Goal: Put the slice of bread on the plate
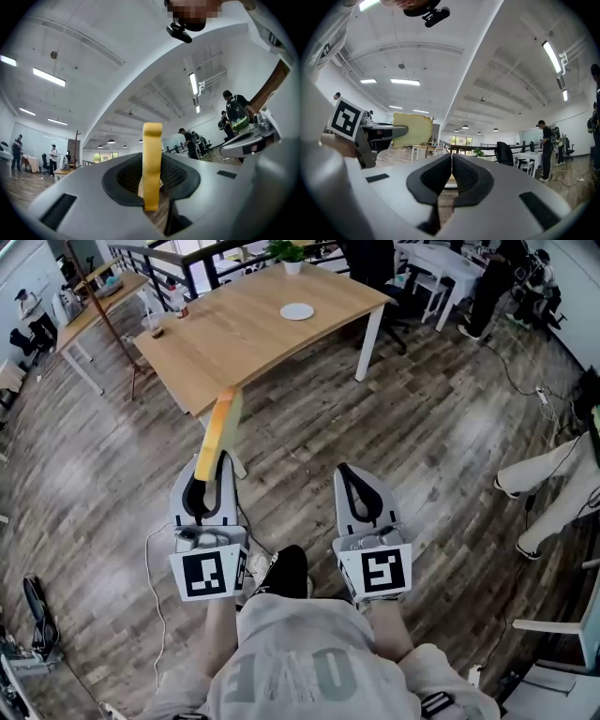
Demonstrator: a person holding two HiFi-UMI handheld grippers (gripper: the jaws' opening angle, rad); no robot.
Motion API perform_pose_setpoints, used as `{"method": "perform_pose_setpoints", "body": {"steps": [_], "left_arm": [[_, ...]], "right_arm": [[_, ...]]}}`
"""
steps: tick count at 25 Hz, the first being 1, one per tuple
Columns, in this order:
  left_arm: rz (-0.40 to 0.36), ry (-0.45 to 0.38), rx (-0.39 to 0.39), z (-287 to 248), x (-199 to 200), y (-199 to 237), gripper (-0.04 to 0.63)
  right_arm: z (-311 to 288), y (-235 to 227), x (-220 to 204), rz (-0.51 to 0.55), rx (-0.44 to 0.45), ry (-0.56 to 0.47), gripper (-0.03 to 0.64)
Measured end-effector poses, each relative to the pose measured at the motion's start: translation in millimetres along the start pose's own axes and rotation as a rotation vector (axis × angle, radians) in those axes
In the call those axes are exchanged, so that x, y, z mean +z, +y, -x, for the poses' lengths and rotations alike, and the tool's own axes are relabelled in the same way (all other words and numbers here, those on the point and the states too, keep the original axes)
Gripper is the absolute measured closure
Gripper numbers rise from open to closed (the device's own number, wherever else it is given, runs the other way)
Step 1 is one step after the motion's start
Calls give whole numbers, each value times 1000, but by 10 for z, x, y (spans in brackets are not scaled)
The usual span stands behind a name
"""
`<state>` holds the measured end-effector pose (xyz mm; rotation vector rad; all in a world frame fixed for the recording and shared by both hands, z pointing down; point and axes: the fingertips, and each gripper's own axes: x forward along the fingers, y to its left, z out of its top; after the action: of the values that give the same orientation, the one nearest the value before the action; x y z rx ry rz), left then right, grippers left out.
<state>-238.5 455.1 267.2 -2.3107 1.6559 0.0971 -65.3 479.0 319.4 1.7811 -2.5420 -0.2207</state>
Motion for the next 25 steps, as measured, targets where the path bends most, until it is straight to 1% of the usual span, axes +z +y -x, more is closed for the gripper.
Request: {"method": "perform_pose_setpoints", "body": {"steps": [4, 6, 8, 11, 16, 19, 22, 25], "left_arm": [[33, 15, 64, 47, -94, 278, 503], [26, 20, 82, 11, -122, 361, 503], [13, 18, 81, -62, -129, 348, 503], [1, 5, 54, -245, -103, 228, 503], [-23, -28, -9, -658, -125, 127, 503], [-3, -43, -35, -1012, -226, 165, 503], [30, -45, -45, -1413, -373, 165, 503], [58, -34, -62, -1782, -568, 141, 503]], "right_arm": [[-94, 100, -26, -19, 17, 11, 597], [-119, 87, -51, -38, 23, 16, 597], [-115, -8, -111, -51, 11, 26, 598], [-144, -214, -147, -69, -24, 28, 597], [-379, -390, -137, -39, -46, 4, 597], [-614, -525, -153, -26, -83, 6, 597], [-792, -784, -284, -12, -117, 52, 597], [-1007, -1024, -427, 6, -127, 82, 597]]}}
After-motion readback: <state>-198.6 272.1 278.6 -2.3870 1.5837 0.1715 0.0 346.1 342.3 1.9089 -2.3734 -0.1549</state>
